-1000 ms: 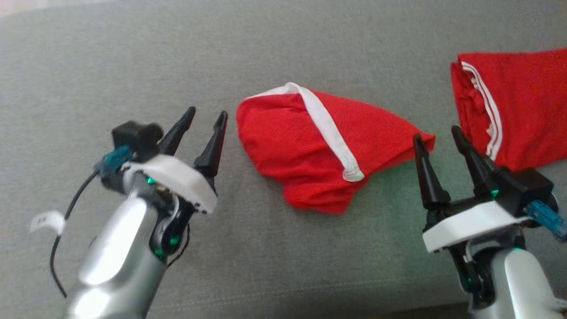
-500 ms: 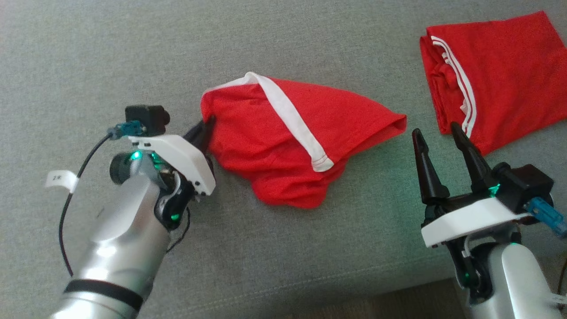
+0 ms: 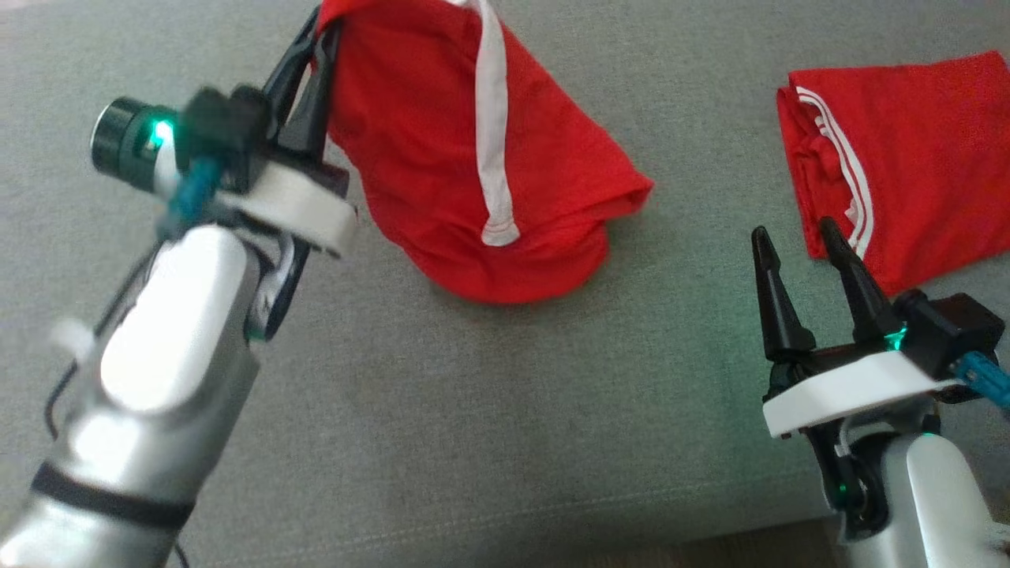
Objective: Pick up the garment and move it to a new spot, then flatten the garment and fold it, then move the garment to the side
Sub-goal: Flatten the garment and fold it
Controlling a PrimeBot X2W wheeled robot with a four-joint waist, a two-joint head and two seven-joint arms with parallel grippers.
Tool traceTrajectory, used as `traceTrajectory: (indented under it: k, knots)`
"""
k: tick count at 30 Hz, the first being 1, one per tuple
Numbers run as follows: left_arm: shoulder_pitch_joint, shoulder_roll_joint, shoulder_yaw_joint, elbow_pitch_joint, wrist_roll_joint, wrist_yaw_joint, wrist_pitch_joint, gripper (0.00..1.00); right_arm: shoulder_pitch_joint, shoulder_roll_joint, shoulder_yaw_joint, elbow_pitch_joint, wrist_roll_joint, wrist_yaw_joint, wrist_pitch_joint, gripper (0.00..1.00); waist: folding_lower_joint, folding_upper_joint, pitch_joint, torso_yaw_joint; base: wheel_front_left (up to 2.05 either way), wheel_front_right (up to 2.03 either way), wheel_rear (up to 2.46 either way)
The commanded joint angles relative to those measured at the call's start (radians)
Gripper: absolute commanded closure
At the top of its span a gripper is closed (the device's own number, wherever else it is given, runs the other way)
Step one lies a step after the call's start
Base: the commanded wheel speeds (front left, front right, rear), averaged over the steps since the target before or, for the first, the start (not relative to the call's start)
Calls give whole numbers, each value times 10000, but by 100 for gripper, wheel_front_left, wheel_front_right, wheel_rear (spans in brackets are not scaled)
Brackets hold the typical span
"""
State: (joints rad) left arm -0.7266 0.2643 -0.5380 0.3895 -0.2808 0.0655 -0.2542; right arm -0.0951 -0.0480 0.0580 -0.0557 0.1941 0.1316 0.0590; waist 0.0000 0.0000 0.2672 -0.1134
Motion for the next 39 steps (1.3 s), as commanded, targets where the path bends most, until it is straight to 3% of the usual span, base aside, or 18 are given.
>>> traceTrajectory:
  k: [1, 5, 9, 19, 20, 21, 29, 39]
  knots:
    - [610, 587, 262, -1045, 418, 176, -72, 100, -139, -22, 180, -411, 66, -9, 52, 0, 0, 0, -39, 72, 0, 0, 0]
    - [2352, 1054, -95, -2093, 971, 252, -73, 100, -56, -22, 86, -476, 93, -9, 136, 0, 0, 0, -65, 215, 0, 0, 0]
    - [3613, 1197, -505, -1918, 1137, 90, -74, 100, 11, -22, 0, -579, 51, -9, 236, 0, 0, 0, -50, 388, 0, 0, 0]
    - [4085, 550, -819, -354, 1148, -366, -75, 100, -21, -22, 45, -778, -6, -9, 498, 0, 0, 0, -99, 588, 0, 0, 0]
    - [4105, 449, -714, -176, 1023, -382, -75, 58, -9, -22, 49, -780, -5, -9, 509, 0, 0, 0, -133, 585, 0, 0, 0]
    - [4131, 344, -579, -35, 863, -408, -75, 0, 10, -22, 52, -777, -4, -9, 519, 0, 0, 0, -180, 578, 0, 0, 0]
    - [4843, -252, 925, -662, -334, -607, -75, 0, 227, -22, 53, -796, 11, -9, 525, 0, 0, 0, -679, 575, 0, 0, 0]
    - [5555, -408, 2571, -1705, -1568, -243, -48, 0, 442, -22, -47, -806, -56, -9, 615, 0, 0, 0, -1171, 802, 0, 0, 0]
